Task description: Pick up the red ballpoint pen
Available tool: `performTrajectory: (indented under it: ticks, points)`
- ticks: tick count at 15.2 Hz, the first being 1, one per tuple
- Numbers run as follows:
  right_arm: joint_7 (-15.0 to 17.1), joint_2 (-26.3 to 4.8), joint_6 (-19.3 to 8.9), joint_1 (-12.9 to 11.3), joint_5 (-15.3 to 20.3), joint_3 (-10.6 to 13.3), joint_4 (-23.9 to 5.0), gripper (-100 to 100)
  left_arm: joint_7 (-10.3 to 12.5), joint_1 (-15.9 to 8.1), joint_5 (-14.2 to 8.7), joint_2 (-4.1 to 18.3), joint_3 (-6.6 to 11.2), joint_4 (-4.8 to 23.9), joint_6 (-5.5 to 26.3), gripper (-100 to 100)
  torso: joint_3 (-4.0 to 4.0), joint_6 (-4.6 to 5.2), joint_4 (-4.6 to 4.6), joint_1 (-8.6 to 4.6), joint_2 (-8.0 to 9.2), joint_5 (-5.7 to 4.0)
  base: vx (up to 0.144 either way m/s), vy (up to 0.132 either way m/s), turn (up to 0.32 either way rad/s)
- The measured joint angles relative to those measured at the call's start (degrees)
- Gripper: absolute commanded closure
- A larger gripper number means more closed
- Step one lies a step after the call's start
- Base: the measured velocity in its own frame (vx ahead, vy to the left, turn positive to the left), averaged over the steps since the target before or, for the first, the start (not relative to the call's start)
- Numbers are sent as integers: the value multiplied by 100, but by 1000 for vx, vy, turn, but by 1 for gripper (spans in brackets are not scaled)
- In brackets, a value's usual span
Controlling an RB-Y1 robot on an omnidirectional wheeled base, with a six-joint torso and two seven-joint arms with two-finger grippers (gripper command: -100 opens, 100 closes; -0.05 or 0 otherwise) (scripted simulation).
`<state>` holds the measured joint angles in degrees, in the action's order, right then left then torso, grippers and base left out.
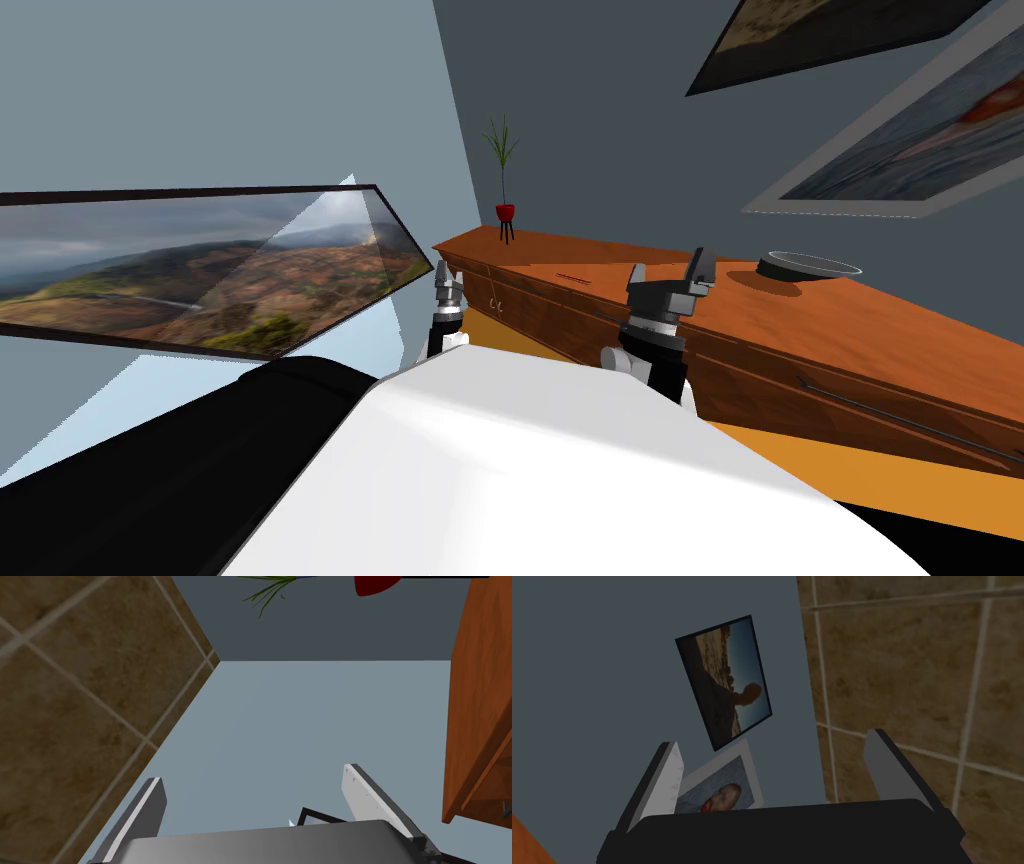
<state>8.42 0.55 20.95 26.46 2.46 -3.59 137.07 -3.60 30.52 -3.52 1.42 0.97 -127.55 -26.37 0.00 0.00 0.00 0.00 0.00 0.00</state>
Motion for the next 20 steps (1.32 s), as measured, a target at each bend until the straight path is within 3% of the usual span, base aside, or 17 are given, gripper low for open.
performTrajectory:
  ticks: [7, 20]
  points:
    - [-52, -772, 128, 18, 97, -40, -253, -100, 0, 0, 0, 0, 0, 0, 0, 0, -4, 0, -2, 8, -6, 2, 14, 21, 21]
    - [-188, -2352, 487, 46, 366, -166, -993, -100, 0, 0, 0, 0, 0, 0, 0, 0, -5, 0, -2, 10, -9, 2, 20, 29, 27]
